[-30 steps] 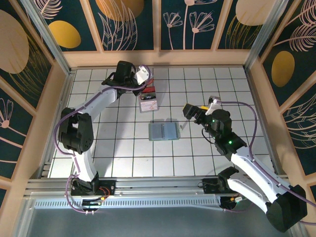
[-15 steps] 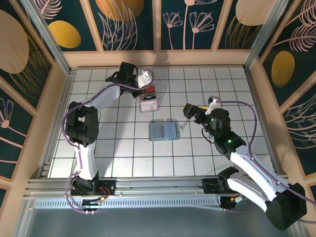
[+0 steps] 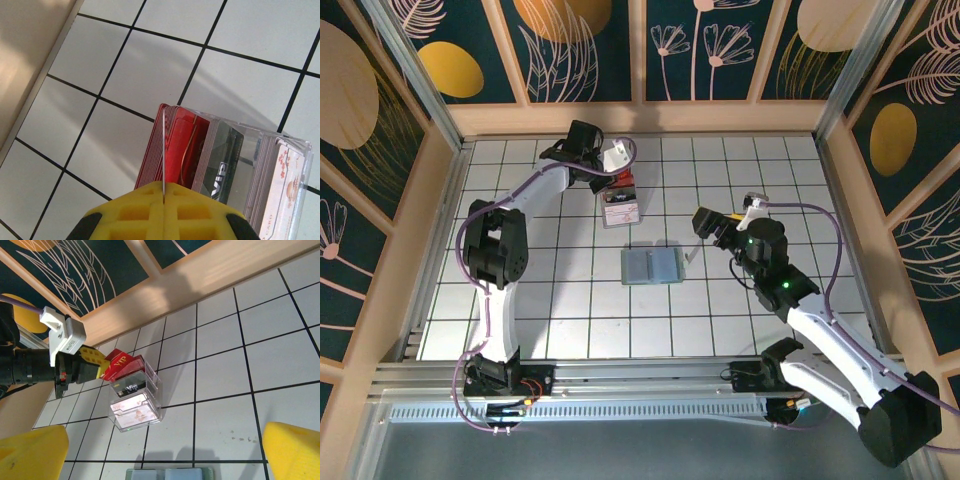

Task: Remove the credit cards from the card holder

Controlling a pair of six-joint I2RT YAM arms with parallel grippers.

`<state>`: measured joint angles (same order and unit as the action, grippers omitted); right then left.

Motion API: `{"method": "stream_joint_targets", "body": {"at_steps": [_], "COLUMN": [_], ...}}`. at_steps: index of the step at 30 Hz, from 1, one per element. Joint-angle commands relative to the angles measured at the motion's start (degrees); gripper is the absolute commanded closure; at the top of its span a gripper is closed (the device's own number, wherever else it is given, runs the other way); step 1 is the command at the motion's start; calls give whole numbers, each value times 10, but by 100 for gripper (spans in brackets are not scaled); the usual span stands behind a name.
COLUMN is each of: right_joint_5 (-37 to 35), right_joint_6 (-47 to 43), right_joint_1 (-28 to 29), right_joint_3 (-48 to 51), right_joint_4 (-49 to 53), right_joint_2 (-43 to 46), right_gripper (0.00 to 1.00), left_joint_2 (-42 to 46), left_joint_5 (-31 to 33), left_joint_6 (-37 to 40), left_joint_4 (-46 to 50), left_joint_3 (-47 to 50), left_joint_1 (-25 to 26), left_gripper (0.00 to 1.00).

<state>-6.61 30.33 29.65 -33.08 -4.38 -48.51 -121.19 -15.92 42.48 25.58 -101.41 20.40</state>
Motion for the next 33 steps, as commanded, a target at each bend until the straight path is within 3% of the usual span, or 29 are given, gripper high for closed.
{"method": "stream_joint_targets", "body": {"at_steps": [1,19,33], "right_joint_5": [-19,-10,-6], "right_joint_6": [4,10,18], "right_joint_1": [-2,-2,-2], "right_joint_3": [-15,-12,-15], "right_joint_4": [1,1,1], "right_joint_2": [8,1,-11], "right_gripper": [1,1,1], "left_joint_2": [-24,18,14], "left_joint_5": [5,-16,-53], "left_joint_6": [21,94,169], "left_joint_4": [27,34,91], "left_joint_3": [-30,-7,-23], "left_joint_1": [-1,-1,-3], "left_gripper": [100,100,100]}}
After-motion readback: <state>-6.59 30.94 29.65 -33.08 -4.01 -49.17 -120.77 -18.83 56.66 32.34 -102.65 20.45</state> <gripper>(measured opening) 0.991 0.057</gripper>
